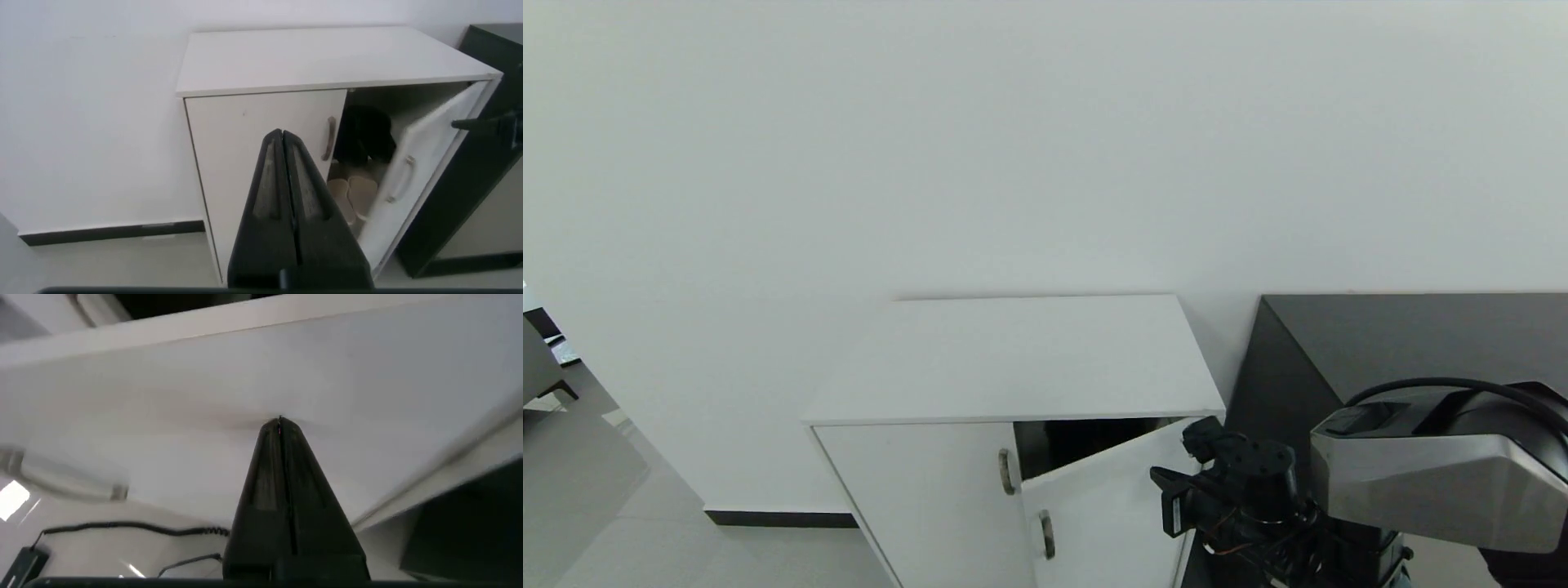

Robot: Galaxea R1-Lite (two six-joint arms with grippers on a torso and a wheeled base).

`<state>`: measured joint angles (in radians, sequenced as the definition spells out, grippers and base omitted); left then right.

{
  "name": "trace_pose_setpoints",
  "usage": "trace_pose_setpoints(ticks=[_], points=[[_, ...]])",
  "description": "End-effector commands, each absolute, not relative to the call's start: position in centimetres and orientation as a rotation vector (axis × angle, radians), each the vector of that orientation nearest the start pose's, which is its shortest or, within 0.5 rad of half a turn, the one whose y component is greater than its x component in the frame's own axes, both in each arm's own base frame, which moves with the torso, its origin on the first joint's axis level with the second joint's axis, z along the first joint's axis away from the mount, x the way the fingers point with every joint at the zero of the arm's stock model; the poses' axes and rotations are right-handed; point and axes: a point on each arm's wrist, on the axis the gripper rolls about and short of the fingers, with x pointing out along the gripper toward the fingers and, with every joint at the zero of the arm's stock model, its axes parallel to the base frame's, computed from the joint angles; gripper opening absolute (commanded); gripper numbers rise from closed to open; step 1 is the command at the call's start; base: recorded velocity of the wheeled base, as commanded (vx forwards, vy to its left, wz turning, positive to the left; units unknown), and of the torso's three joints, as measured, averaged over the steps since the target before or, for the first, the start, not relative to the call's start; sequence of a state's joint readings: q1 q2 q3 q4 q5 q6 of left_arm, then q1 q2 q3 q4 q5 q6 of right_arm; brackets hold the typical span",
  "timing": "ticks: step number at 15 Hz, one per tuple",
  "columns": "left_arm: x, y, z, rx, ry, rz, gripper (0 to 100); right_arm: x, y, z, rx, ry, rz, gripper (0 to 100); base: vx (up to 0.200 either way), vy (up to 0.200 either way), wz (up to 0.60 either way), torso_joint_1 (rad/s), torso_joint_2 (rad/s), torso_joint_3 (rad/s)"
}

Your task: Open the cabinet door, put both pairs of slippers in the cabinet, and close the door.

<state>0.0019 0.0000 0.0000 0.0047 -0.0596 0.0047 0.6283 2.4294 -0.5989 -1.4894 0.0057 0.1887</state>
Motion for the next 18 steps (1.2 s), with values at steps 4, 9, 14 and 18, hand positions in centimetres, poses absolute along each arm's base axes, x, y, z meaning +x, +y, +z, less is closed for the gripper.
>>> trace_pose_setpoints(ticks=[4, 9, 14, 18], points=[[-2.27, -0.14, 7.5, 0.004, 0.006, -0.058, 0, 28.49, 20.68, -2.99, 0.072, 0.395, 0.592, 0, 0.0, 0.0, 0.0, 0.0, 0.0, 0.0], [-2.27, -0.14, 7.5, 0.004, 0.006, -0.058, 0, 28.43, 20.7, -3.01, 0.072, 0.396, 0.594, 0, 0.0, 0.0, 0.0, 0.0, 0.0, 0.0], [-2.27, -0.14, 7.5, 0.004, 0.006, -0.058, 0, 28.72, 20.84, -3.08, 0.078, 0.383, 0.592, 0, 0.0, 0.0, 0.0, 0.0, 0.0, 0.0], [-2.27, -0.14, 7.5, 0.004, 0.006, -0.058, 0, 29.25, 21.09, -3.33, 0.074, 0.381, 0.568, 0, 0.0, 0.0, 0.0, 0.0, 0.0, 0.0]])
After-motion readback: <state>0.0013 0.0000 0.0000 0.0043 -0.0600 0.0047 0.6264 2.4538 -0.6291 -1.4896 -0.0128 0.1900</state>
